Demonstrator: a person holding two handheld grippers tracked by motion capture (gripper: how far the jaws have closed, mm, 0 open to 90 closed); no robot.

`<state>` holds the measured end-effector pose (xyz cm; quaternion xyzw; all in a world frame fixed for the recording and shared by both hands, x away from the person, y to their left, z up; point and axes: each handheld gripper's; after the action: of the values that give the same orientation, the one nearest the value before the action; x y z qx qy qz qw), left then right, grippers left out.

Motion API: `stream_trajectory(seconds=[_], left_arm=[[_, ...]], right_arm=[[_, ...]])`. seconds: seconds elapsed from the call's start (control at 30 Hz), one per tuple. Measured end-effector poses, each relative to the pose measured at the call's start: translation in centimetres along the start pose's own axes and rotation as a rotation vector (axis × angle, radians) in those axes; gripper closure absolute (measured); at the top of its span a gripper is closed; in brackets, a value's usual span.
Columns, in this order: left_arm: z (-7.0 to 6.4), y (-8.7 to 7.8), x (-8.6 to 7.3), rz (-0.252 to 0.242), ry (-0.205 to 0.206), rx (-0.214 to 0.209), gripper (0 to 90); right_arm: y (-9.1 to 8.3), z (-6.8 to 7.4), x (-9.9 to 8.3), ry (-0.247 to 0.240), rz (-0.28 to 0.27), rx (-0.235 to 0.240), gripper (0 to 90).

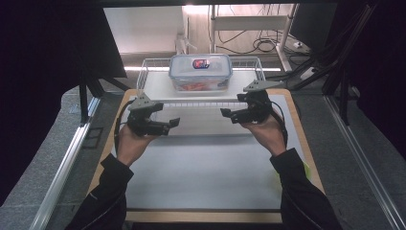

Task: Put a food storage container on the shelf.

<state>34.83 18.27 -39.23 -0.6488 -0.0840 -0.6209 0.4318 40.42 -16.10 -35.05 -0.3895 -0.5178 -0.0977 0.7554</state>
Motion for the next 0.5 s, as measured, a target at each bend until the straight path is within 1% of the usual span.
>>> stream_trajectory(seconds=[0.03, 0.13, 0.2, 0.27, 0.4, 0.47, 0.5], left_arm=[[-0.4, -0.2, -0.5, 0.012, 0.008, 0.000, 11.5], [-1.2, -0.4, -1.6, 0.040, 0.014, 0.009, 9.0], [-1.8, -0.6, -2.3, 0.059, 0.023, 0.016, 7.2], [-2.4, -0.9, -3.0, 0.057, 0.036, 0.023, 6.3], [-3.8, -1.2, -4.6, 0.047, 0.073, 0.027, 4.0], [-4.3, -1.4, -5.4, 0.045, 0.079, 0.030, 3.2], [-4.6, -1.4, -5.8, 0.037, 0.069, 0.033, 3.3]], right_arm=[[-0.1, 0.2, -0.5, -0.003, 0.001, 0.004, 11.4], [-0.3, 0.5, -2.0, -0.007, 0.011, 0.024, 9.0], [-0.4, 0.6, -3.0, -0.007, 0.014, 0.022, 7.5], [-0.6, 0.7, -4.1, -0.017, 0.025, 0.026, 6.2], [-1.1, 0.9, -5.7, -0.011, 0.036, 0.048, 5.1], [-1.4, 0.9, -6.5, -0.007, 0.039, 0.049, 4.6], [-1.6, 0.9, -6.9, -0.007, 0.034, 0.050, 4.1]])
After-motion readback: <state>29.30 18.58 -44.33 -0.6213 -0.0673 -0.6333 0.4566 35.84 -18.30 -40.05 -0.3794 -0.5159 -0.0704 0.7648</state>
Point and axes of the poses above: each handheld gripper's, and its own axes: y roughly forward along the jaws, x roughly out of its top, z roughly to its left, and after that the axes turned 11 degrees about y, right-handed
